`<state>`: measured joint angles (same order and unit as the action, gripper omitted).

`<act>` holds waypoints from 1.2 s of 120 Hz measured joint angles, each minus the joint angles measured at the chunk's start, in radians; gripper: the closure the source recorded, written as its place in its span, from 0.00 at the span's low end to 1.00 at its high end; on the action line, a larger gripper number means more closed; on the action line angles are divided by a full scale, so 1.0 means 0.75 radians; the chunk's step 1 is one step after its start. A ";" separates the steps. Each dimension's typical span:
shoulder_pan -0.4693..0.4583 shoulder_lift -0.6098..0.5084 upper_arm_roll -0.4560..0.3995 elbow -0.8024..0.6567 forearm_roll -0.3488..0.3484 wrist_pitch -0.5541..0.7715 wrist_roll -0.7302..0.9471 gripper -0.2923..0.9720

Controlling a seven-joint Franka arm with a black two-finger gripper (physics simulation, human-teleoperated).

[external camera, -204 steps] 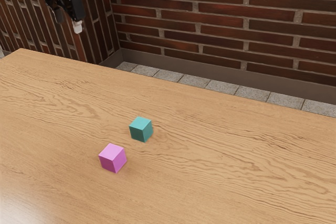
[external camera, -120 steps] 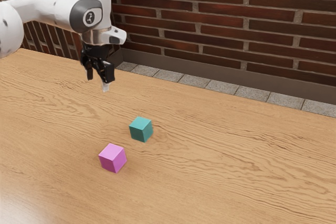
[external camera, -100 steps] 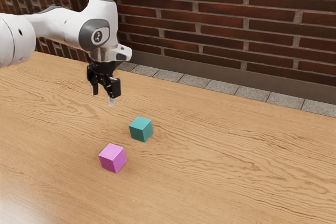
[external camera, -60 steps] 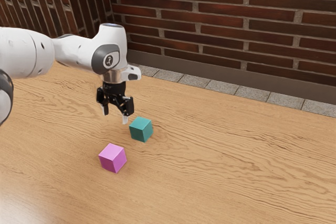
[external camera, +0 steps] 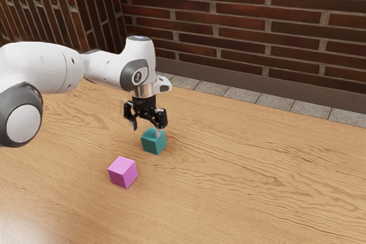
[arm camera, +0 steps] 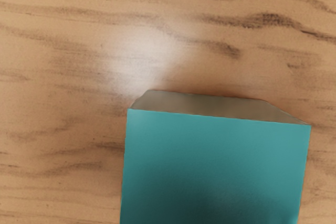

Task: Pick up the blue block with one arm, and put the blue block on the pink block with one arm

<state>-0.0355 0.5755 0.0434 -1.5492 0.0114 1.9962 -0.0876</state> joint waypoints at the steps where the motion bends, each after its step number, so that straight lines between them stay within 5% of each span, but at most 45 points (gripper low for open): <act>1: 0.000 0.003 0.000 0.002 0.000 0.001 -0.003 0.23; 74: -0.016 0.166 -0.005 0.077 -0.001 0.034 -0.133 0.23; 85: -0.016 0.173 -0.004 0.077 -0.006 0.041 -0.147 0.33; 144: -0.063 0.038 0.014 0.058 -0.019 -0.021 -0.143 0.50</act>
<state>-0.0824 0.6039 0.0537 -1.5055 -0.0028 1.9805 -0.1948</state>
